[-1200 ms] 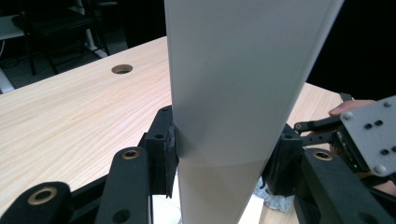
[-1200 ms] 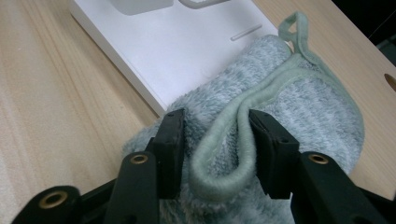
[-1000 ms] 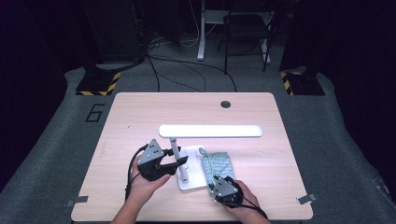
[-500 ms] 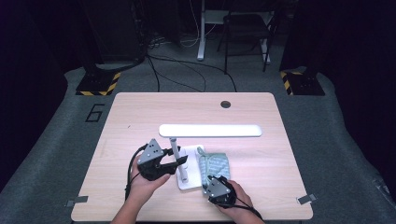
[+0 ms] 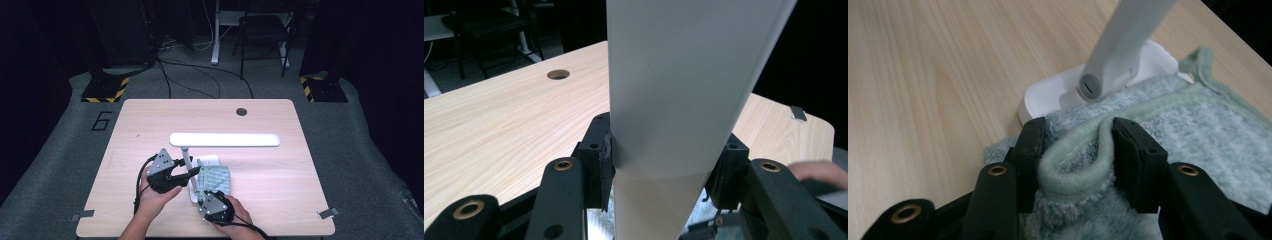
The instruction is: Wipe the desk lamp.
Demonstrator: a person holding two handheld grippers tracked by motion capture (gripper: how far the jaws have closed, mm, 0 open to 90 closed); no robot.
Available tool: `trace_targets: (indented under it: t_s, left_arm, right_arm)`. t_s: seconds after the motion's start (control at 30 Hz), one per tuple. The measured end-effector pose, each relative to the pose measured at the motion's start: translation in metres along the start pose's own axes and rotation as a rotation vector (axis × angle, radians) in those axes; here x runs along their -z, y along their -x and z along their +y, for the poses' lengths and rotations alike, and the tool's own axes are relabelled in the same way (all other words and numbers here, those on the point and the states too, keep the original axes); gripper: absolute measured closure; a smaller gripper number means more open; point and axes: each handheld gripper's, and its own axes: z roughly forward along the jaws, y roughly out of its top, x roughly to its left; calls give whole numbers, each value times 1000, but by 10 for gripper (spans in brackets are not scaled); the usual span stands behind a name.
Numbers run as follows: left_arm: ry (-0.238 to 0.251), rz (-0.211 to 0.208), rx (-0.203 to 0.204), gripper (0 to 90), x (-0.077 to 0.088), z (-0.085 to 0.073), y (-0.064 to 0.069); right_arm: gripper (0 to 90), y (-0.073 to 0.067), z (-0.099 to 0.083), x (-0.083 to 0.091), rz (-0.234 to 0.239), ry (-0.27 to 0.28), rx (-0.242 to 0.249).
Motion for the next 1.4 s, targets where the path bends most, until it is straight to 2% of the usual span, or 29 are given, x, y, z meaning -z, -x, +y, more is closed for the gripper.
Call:
trace_targets:
  t_s: [0.07,0.13,0.17,0.27,0.5,0.63,0.73,0.8,0.93,1.07,1.1,1.13,1.17,1.3,1.37,1.4]
  left_arm:
    - [5,-6,5,541,1,-1,-2]
    - [-4,-3,-4,542,2,0,-2]
    - [-4,-6,-5,543,2,0,-2]
    - [-12,-6,-4,543,3,0,-2]
    - [-19,-12,-14,542,3,1,-3]
    - [-22,-10,-12,542,3,1,-2]
    - [-27,-3,-16,542,3,1,-2]
    - [-29,3,-16,543,3,2,-1]
    - [-33,-2,-21,544,4,2,-1]
    - [-34,9,-19,543,5,3,-2]
    - [-39,9,-21,542,6,3,-2]
    - [-39,9,-21,542,6,3,-2]
    - [-42,19,-25,537,9,4,-3]
    - [-38,46,-14,514,15,4,-6]
    - [-35,47,-7,514,20,4,-10]
    - [-15,59,5,519,25,4,-14]
  right_arm:
    - [565,-1,2,-2,-2,-1,22]
    - [566,1,1,-2,6,-2,20]
    - [570,3,0,-1,21,-2,41]
    - [575,9,-6,3,18,-4,63]
    - [577,26,-25,14,9,-23,1]
    - [583,35,-32,20,9,-45,-13]
    - [600,41,-39,26,-7,-61,-46]
    - [604,43,-42,27,-14,-67,-47]
    - [603,57,-57,38,-33,-92,-67]
    - [583,69,-70,50,-31,-105,-123]
    - [575,72,-73,51,-46,-102,-146]
    - [575,72,-73,51,-46,-102,-146]
    - [556,77,-80,57,-67,-124,-195]
    - [505,86,-86,63,-89,-145,-226]
    - [462,89,-86,68,-94,-146,-281]
    - [422,90,-82,72,-111,-96,-340]
